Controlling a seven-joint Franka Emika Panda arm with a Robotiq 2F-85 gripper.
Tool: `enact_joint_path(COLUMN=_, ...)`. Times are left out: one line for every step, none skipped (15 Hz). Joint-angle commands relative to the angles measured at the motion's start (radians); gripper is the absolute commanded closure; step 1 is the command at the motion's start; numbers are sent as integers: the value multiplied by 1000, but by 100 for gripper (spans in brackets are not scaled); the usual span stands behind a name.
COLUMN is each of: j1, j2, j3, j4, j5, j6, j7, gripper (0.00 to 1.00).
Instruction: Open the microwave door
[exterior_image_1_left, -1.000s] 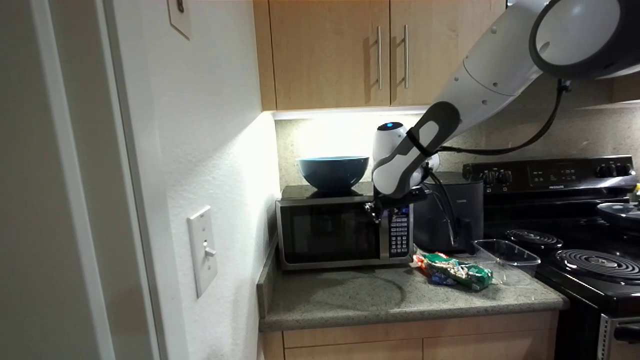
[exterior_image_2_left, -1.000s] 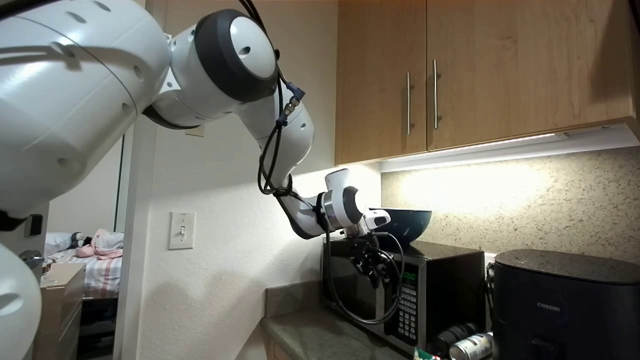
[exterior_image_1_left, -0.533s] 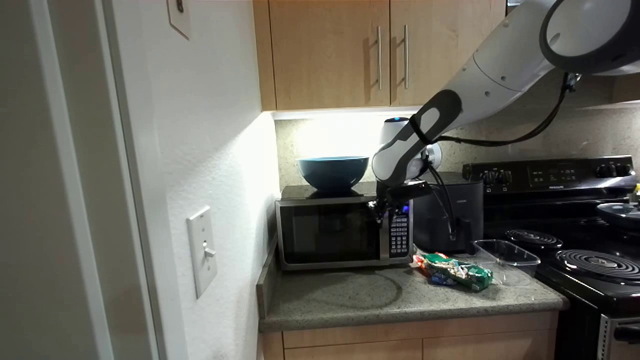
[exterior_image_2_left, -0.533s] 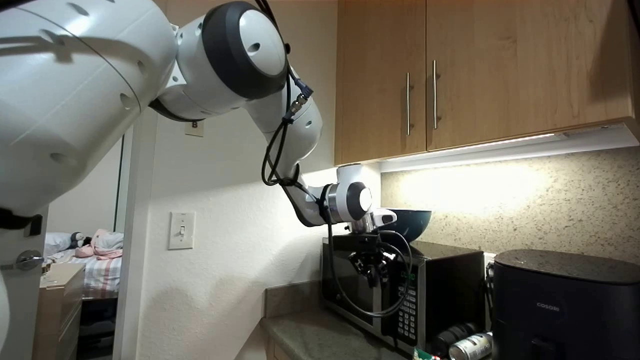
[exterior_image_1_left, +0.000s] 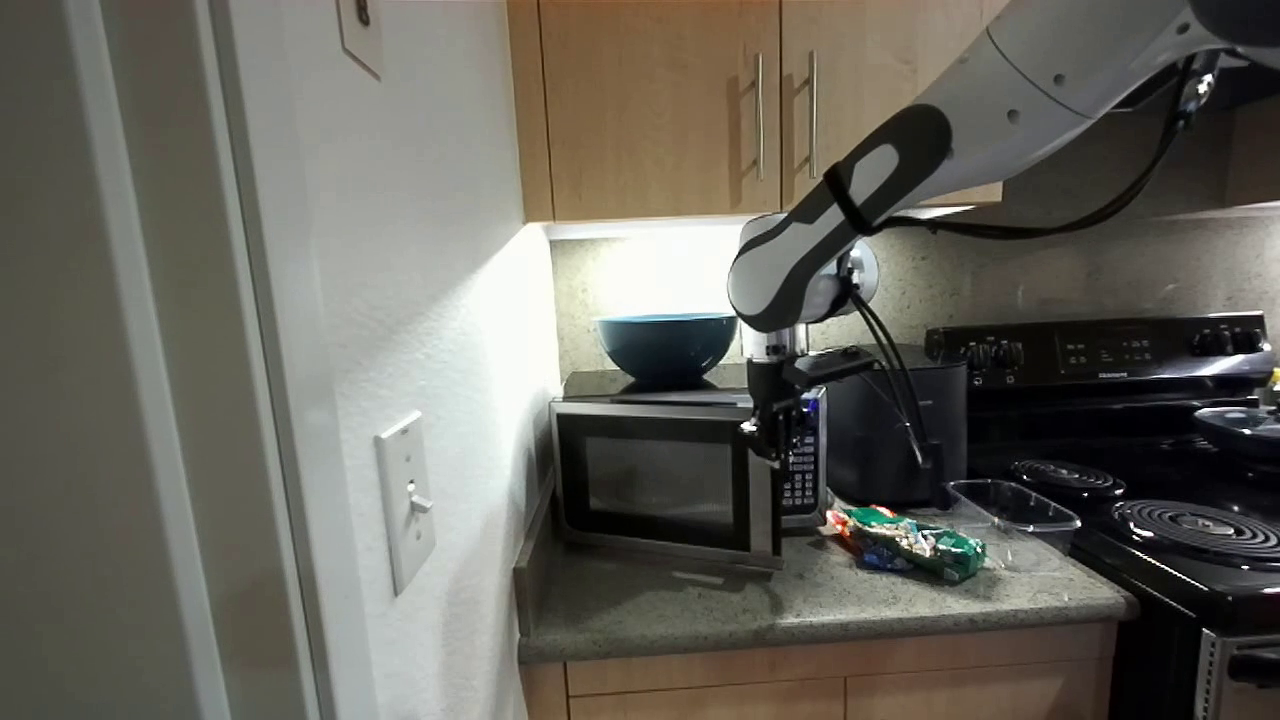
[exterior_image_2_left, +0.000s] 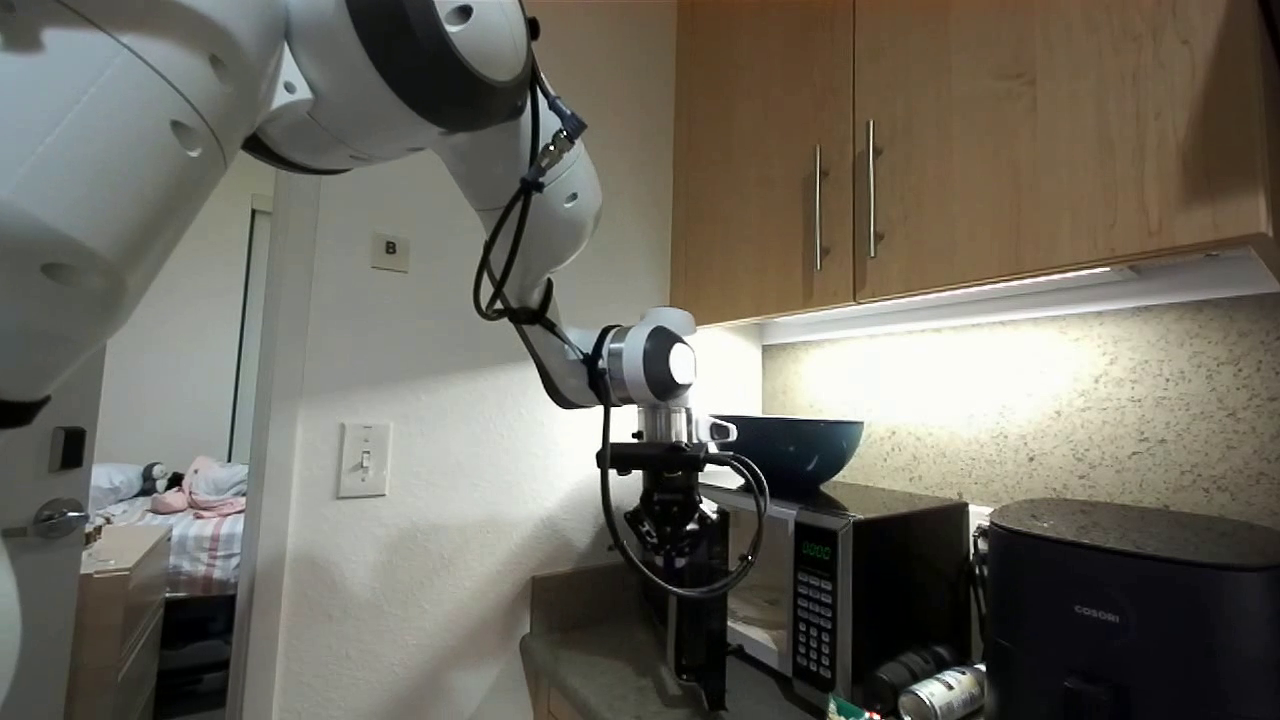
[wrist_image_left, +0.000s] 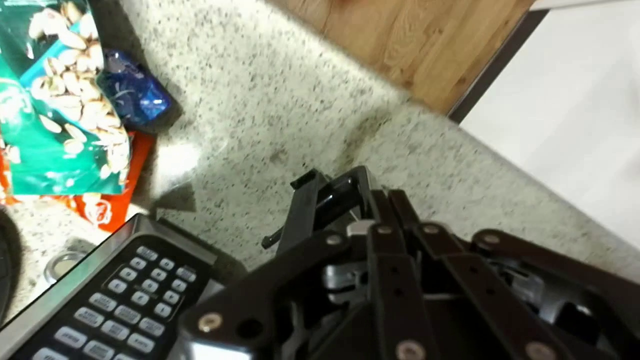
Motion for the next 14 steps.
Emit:
enact_joint_path(j1=17, j2=-73, j3=22, j4=-50, j5=-2, j6=-154, j7=-119, gripper=68)
enact_joint_path(j1=24, j2=-88, j3=24, j4=-56, j5=-14, j6=-185, j7=-132, gripper=62)
enact_joint_path(j1=31, j2=-109, j3=25, j4=-65, j5=-24, j6=-213, j7=-146, gripper=56)
enact_joint_path(j1=37, j2=-125, j3=25, j4=-73, j5=-32, j6=-231, j7=-157, gripper=49)
enact_joint_path(j1=38, j2=-149, j3=25, j4=-86, j5=-37, j6=-244, j7=-179, gripper=43)
enact_joint_path(j1=40, j2=-169, j3=25, j4=-97, j5=-38, j6=-256, j7=-197, gripper=36)
enact_joint_path(j1=41, j2=-198, j3=23, j4=-119, j5=-45, j6=-258, j7=-206, gripper=31)
enact_joint_path(j1=42, j2=-225, j3=21, j4=-137, j5=-51, j6=-257, j7=-211, gripper=23)
enact_joint_path(j1=41, j2=-251, j3=19, j4=-157, j5=-56, j6=-245, j7=-212, gripper=17)
enact_joint_path(j1=40, j2=-277, j3=17, j4=-178, j5=-55, j6=-224, j7=-211, gripper=12)
enact_joint_path(j1=40, j2=-299, j3=14, j4=-193, j5=-53, j6=-207, j7=-204, gripper=5)
enact_joint_path(j1=39, j2=-317, j3=12, j4=-205, j5=-51, j6=-191, j7=-205, gripper=2)
enact_joint_path(j1=39, j2=-332, j3=9, j4=-219, j5=-58, j6=-149, j7=-204, gripper=0)
enact_joint_path(j1=39, j2=-337, j3=5, j4=-222, j5=-60, j6=-115, j7=-202, gripper=0)
